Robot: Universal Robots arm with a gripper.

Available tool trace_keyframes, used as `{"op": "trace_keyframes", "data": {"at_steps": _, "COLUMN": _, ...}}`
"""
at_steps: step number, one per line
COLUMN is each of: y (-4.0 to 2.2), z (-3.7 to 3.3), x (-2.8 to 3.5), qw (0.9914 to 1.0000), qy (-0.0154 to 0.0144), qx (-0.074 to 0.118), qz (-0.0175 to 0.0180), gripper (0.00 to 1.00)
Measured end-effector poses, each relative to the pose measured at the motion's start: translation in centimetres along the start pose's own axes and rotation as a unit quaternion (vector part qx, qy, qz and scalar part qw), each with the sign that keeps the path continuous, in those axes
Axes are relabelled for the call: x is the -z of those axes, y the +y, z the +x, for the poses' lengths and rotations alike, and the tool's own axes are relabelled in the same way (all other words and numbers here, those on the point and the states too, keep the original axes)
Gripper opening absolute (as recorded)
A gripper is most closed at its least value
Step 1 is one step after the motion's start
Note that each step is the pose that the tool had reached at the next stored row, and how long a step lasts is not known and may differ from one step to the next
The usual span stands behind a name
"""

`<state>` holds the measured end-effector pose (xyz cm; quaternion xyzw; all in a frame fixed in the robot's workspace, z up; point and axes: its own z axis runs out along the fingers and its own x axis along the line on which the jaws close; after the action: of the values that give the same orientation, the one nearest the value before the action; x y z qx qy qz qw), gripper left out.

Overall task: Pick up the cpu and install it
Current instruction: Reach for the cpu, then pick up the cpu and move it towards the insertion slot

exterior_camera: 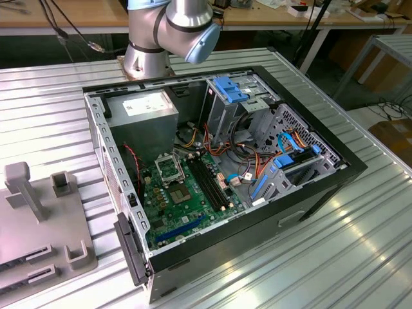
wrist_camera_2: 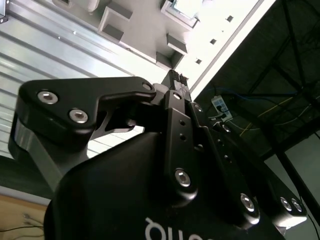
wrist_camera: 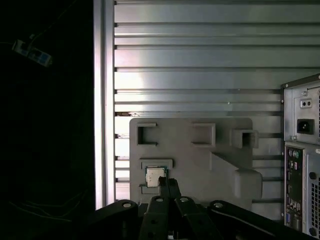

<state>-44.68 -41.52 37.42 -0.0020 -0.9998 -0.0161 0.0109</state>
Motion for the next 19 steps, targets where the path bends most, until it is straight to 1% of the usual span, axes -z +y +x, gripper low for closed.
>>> {"op": "trace_keyframes", "data": {"at_steps": 4, "y": -0.04, "z": 0.37, "x": -0.05, "qw": 1.0, "qy": 0.0001, "qx": 0.002, "qz": 0.0001, "gripper": 0.11}}
{"op": "trace_keyframes", "data": {"at_steps": 7, "y": -0.04, "z": 0.51, "x": -0.06, "qw": 0.99999, "qy": 0.0002, "qx": 0.005, "qz": 0.0001, "gripper": 0.11}}
{"op": "trace_keyframes", "data": {"at_steps": 19, "y": -0.04, "z": 0.58, "x": -0.07, "qw": 0.99999, "qy": 0.0002, "qx": 0.004, "qz": 0.0001, "gripper": 0.11}}
